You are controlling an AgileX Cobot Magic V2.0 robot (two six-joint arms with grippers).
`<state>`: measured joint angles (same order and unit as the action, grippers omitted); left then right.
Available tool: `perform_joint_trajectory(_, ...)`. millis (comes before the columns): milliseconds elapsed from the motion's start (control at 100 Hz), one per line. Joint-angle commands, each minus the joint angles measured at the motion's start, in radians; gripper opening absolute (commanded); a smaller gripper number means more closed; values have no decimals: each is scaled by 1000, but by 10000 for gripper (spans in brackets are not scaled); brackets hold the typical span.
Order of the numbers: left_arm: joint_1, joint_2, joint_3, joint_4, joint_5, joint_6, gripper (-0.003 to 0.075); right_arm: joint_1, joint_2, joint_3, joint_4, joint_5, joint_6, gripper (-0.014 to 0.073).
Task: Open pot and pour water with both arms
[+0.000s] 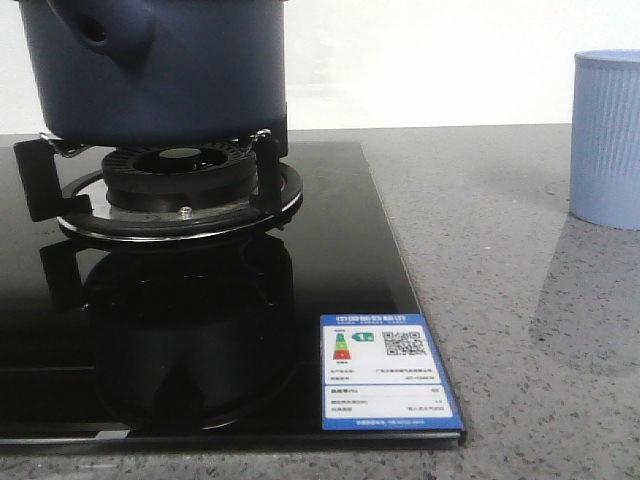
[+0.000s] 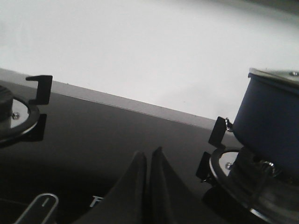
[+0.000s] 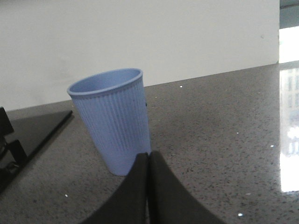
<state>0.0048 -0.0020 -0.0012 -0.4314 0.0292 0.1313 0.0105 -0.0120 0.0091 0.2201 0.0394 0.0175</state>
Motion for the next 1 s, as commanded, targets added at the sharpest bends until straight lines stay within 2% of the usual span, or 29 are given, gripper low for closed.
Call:
perform_joint_trajectory(0,-10,-26,14,-124,-78,-5,-16,0,-18,17,121,-94,1,-62)
perform_joint_trajectory(180,-10,-26,12,-276,-99,-5,-16,0,-18,16,274,-96,1,-62)
perform_joint_trajectory(280,-10,-26,1,-370,-108,-5,-16,0,-18,3,283,-93,1,-61)
perform_joint_trajectory(420,-10,-26,-46,-379,-114,-5,-16,0,-18,-57,279,-82,-10,-61)
perform_joint_trajectory(550,-10,-18,-141,-330,-65,7,-16,0,-1,-151,222,-4,-53,-61)
perform_joint_trajectory(720,-10,52,-331,-98,117,63,-16,0,110,-290,129,130,-63,-61)
perform_joint_trajectory(900,-14,187,-524,-90,311,185,-16,0,274,-452,90,310,-69,-61)
perform_joint_trajectory(990,-67,230,-570,-95,332,214,-16,45,338,-507,99,339,-72,-61)
